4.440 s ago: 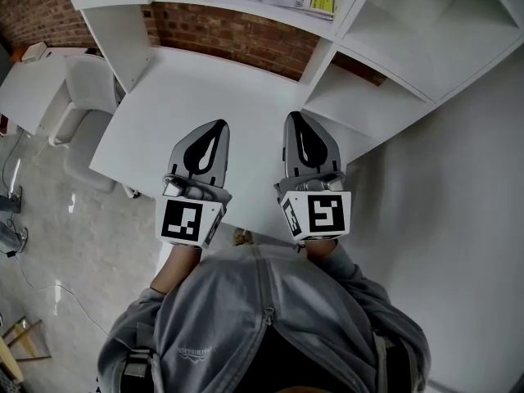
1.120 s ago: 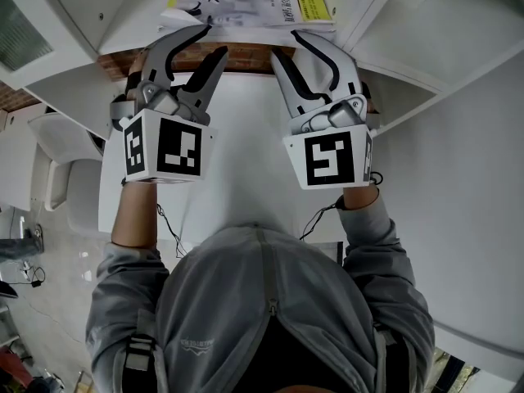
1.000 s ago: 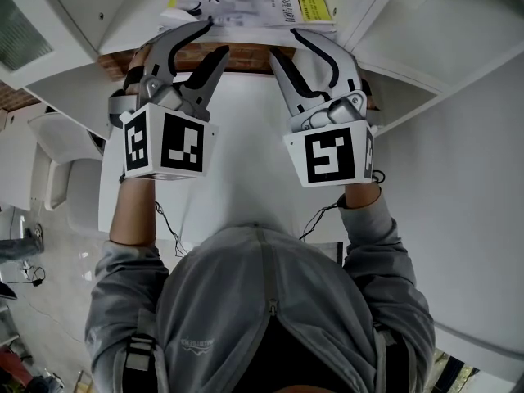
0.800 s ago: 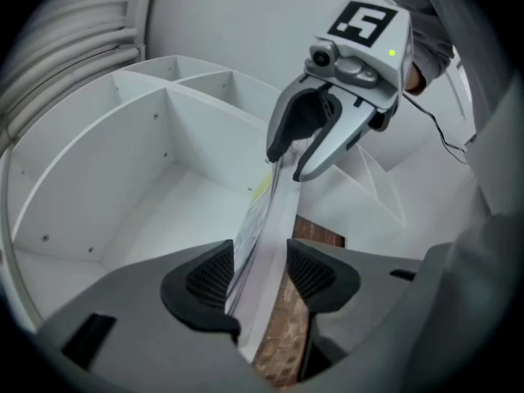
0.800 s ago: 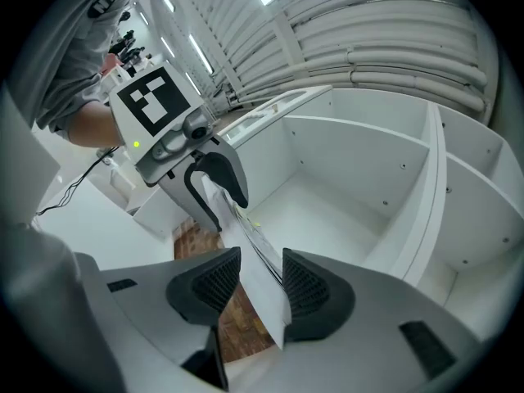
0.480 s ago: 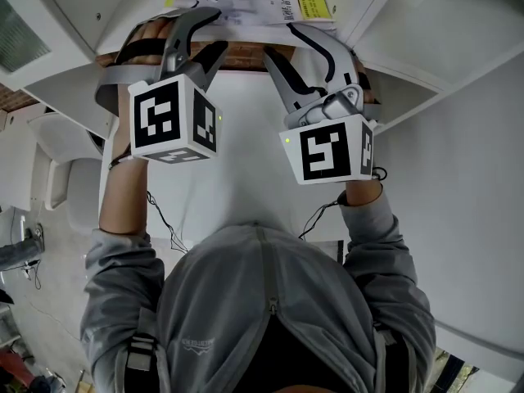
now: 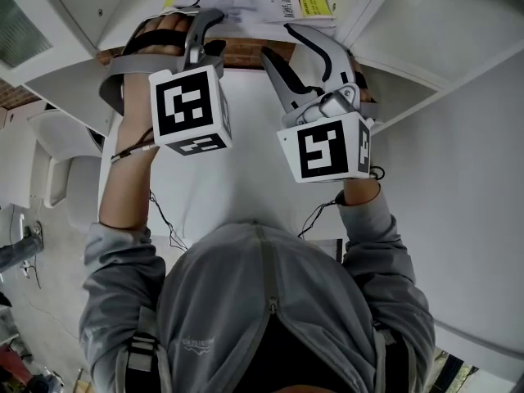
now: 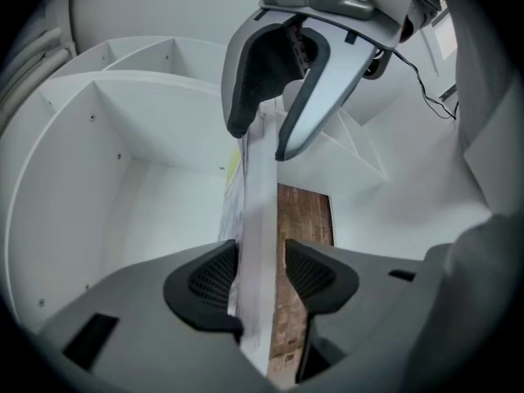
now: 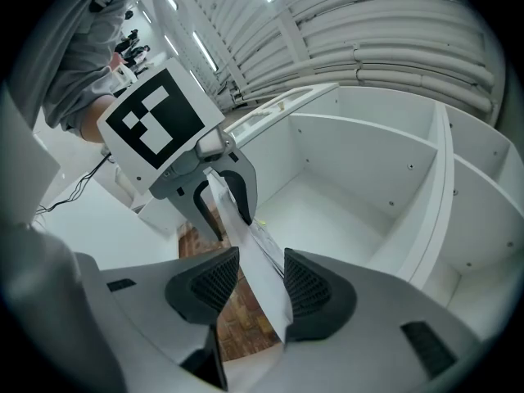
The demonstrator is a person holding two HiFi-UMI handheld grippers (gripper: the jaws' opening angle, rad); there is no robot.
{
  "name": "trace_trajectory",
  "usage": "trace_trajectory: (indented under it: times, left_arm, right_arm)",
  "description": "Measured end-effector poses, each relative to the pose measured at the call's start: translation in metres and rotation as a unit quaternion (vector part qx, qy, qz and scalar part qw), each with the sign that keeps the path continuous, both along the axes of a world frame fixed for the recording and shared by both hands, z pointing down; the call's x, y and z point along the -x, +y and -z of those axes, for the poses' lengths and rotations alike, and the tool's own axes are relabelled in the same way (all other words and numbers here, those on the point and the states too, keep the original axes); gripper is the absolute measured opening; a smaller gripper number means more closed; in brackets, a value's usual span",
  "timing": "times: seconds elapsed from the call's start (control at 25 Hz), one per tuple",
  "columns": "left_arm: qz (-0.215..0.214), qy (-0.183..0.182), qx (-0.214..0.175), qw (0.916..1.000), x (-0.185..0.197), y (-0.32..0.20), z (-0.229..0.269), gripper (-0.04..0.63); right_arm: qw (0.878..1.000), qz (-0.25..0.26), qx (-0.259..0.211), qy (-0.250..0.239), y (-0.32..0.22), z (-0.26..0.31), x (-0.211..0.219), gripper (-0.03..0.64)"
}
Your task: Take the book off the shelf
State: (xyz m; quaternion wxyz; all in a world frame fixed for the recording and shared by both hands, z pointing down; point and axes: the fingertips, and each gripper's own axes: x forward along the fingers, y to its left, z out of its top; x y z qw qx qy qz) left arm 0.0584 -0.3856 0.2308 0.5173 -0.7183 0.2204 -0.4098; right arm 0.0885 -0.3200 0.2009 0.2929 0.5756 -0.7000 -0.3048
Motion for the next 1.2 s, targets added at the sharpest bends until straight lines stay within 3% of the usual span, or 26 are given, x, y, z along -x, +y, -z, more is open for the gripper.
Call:
trace_trajectory:
  times: [0.32, 0.4, 0.6, 0.76, 0.96, 1.08, 1.2]
  left_arm:
    - [0.000, 0.017, -0.013, 0.9998, 0.003, 0.015, 0.009, 0.147]
    - [0.000, 0.023, -0.018, 0.9996, 0.004, 0.021, 0.014, 0.104]
    - [0.001, 0.031, -0.021, 0.9993, 0.009, 0.030, 0.021, 0.094]
    - [-0.001, 0.031, -0.019, 0.9993, 0.013, 0.038, 0.018, 0.087]
    - [-0.001, 0.030, -0.025, 0.9993, 0.018, 0.046, 0.018, 0.086]
    - [-0.003, 0.023, -0.027, 0.9993, 0.021, 0.048, 0.015, 0.086]
    - [-0.002, 0.021, -0.021, 0.9996, 0.022, 0.051, 0.010, 0.087]
  right_arm:
    - [1.000, 0.002, 0.001, 0.014, 0.002, 0.003, -0.002, 0.184]
    - [0.999, -0.005, -0.002, 0.035, 0.003, 0.005, -0.003, 0.184]
    - [0.995, -0.014, 0.013, 0.102, 0.001, 0.004, -0.001, 0.210]
    - [0.986, -0.035, 0.020, 0.162, -0.003, -0.005, -0.006, 0.227]
    - [0.965, -0.064, 0.028, 0.252, -0.013, -0.010, -0.014, 0.233]
    - [0.960, -0.070, 0.033, 0.269, -0.022, -0.013, -0.016, 0.232]
    - [0.957, -0.071, 0.038, 0.280, -0.023, -0.018, -0.015, 0.176]
